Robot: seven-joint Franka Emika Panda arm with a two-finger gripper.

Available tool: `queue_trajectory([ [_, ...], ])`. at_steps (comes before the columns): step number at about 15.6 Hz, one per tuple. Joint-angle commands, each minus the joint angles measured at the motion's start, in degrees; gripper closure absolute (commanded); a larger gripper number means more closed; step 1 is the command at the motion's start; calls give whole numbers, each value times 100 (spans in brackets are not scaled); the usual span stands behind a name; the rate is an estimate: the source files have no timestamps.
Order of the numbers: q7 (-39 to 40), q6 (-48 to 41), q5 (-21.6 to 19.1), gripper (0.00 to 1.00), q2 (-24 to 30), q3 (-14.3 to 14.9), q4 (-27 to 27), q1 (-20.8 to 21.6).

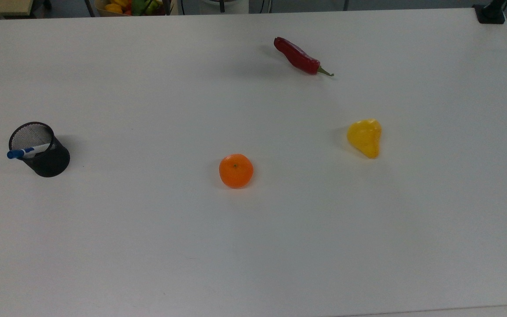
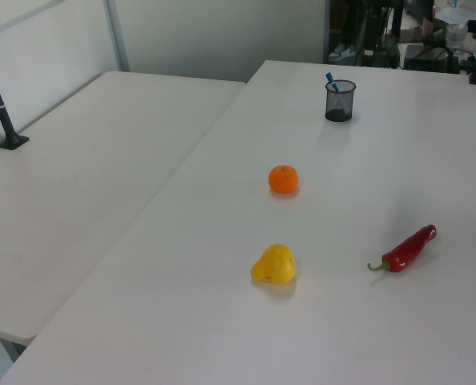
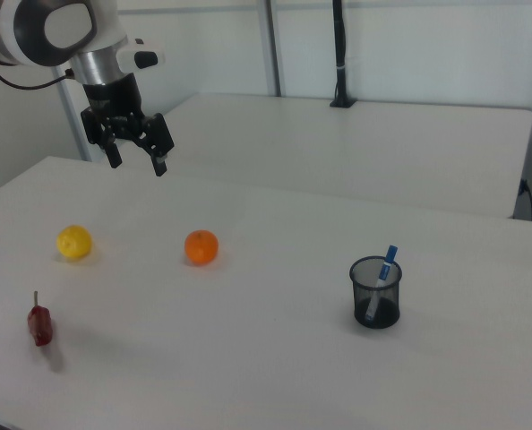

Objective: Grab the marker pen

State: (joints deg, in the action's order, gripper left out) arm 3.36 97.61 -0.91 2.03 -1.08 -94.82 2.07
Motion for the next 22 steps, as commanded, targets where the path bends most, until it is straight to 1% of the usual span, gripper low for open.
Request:
queue_trajectory([
  [1,112,65,-120,0,78,134,-71,84],
  [10,129,100,-111,0,87,152,-63,31],
  [12,130,109,-111,0,87,195,-45,-13],
  [13,130,135,-111,0,78,265,-28,-31],
  [16,60,809,-85,0,43,336,-36,-75],
  [22,103,1865,-41,0,-124,705,-45,-128],
])
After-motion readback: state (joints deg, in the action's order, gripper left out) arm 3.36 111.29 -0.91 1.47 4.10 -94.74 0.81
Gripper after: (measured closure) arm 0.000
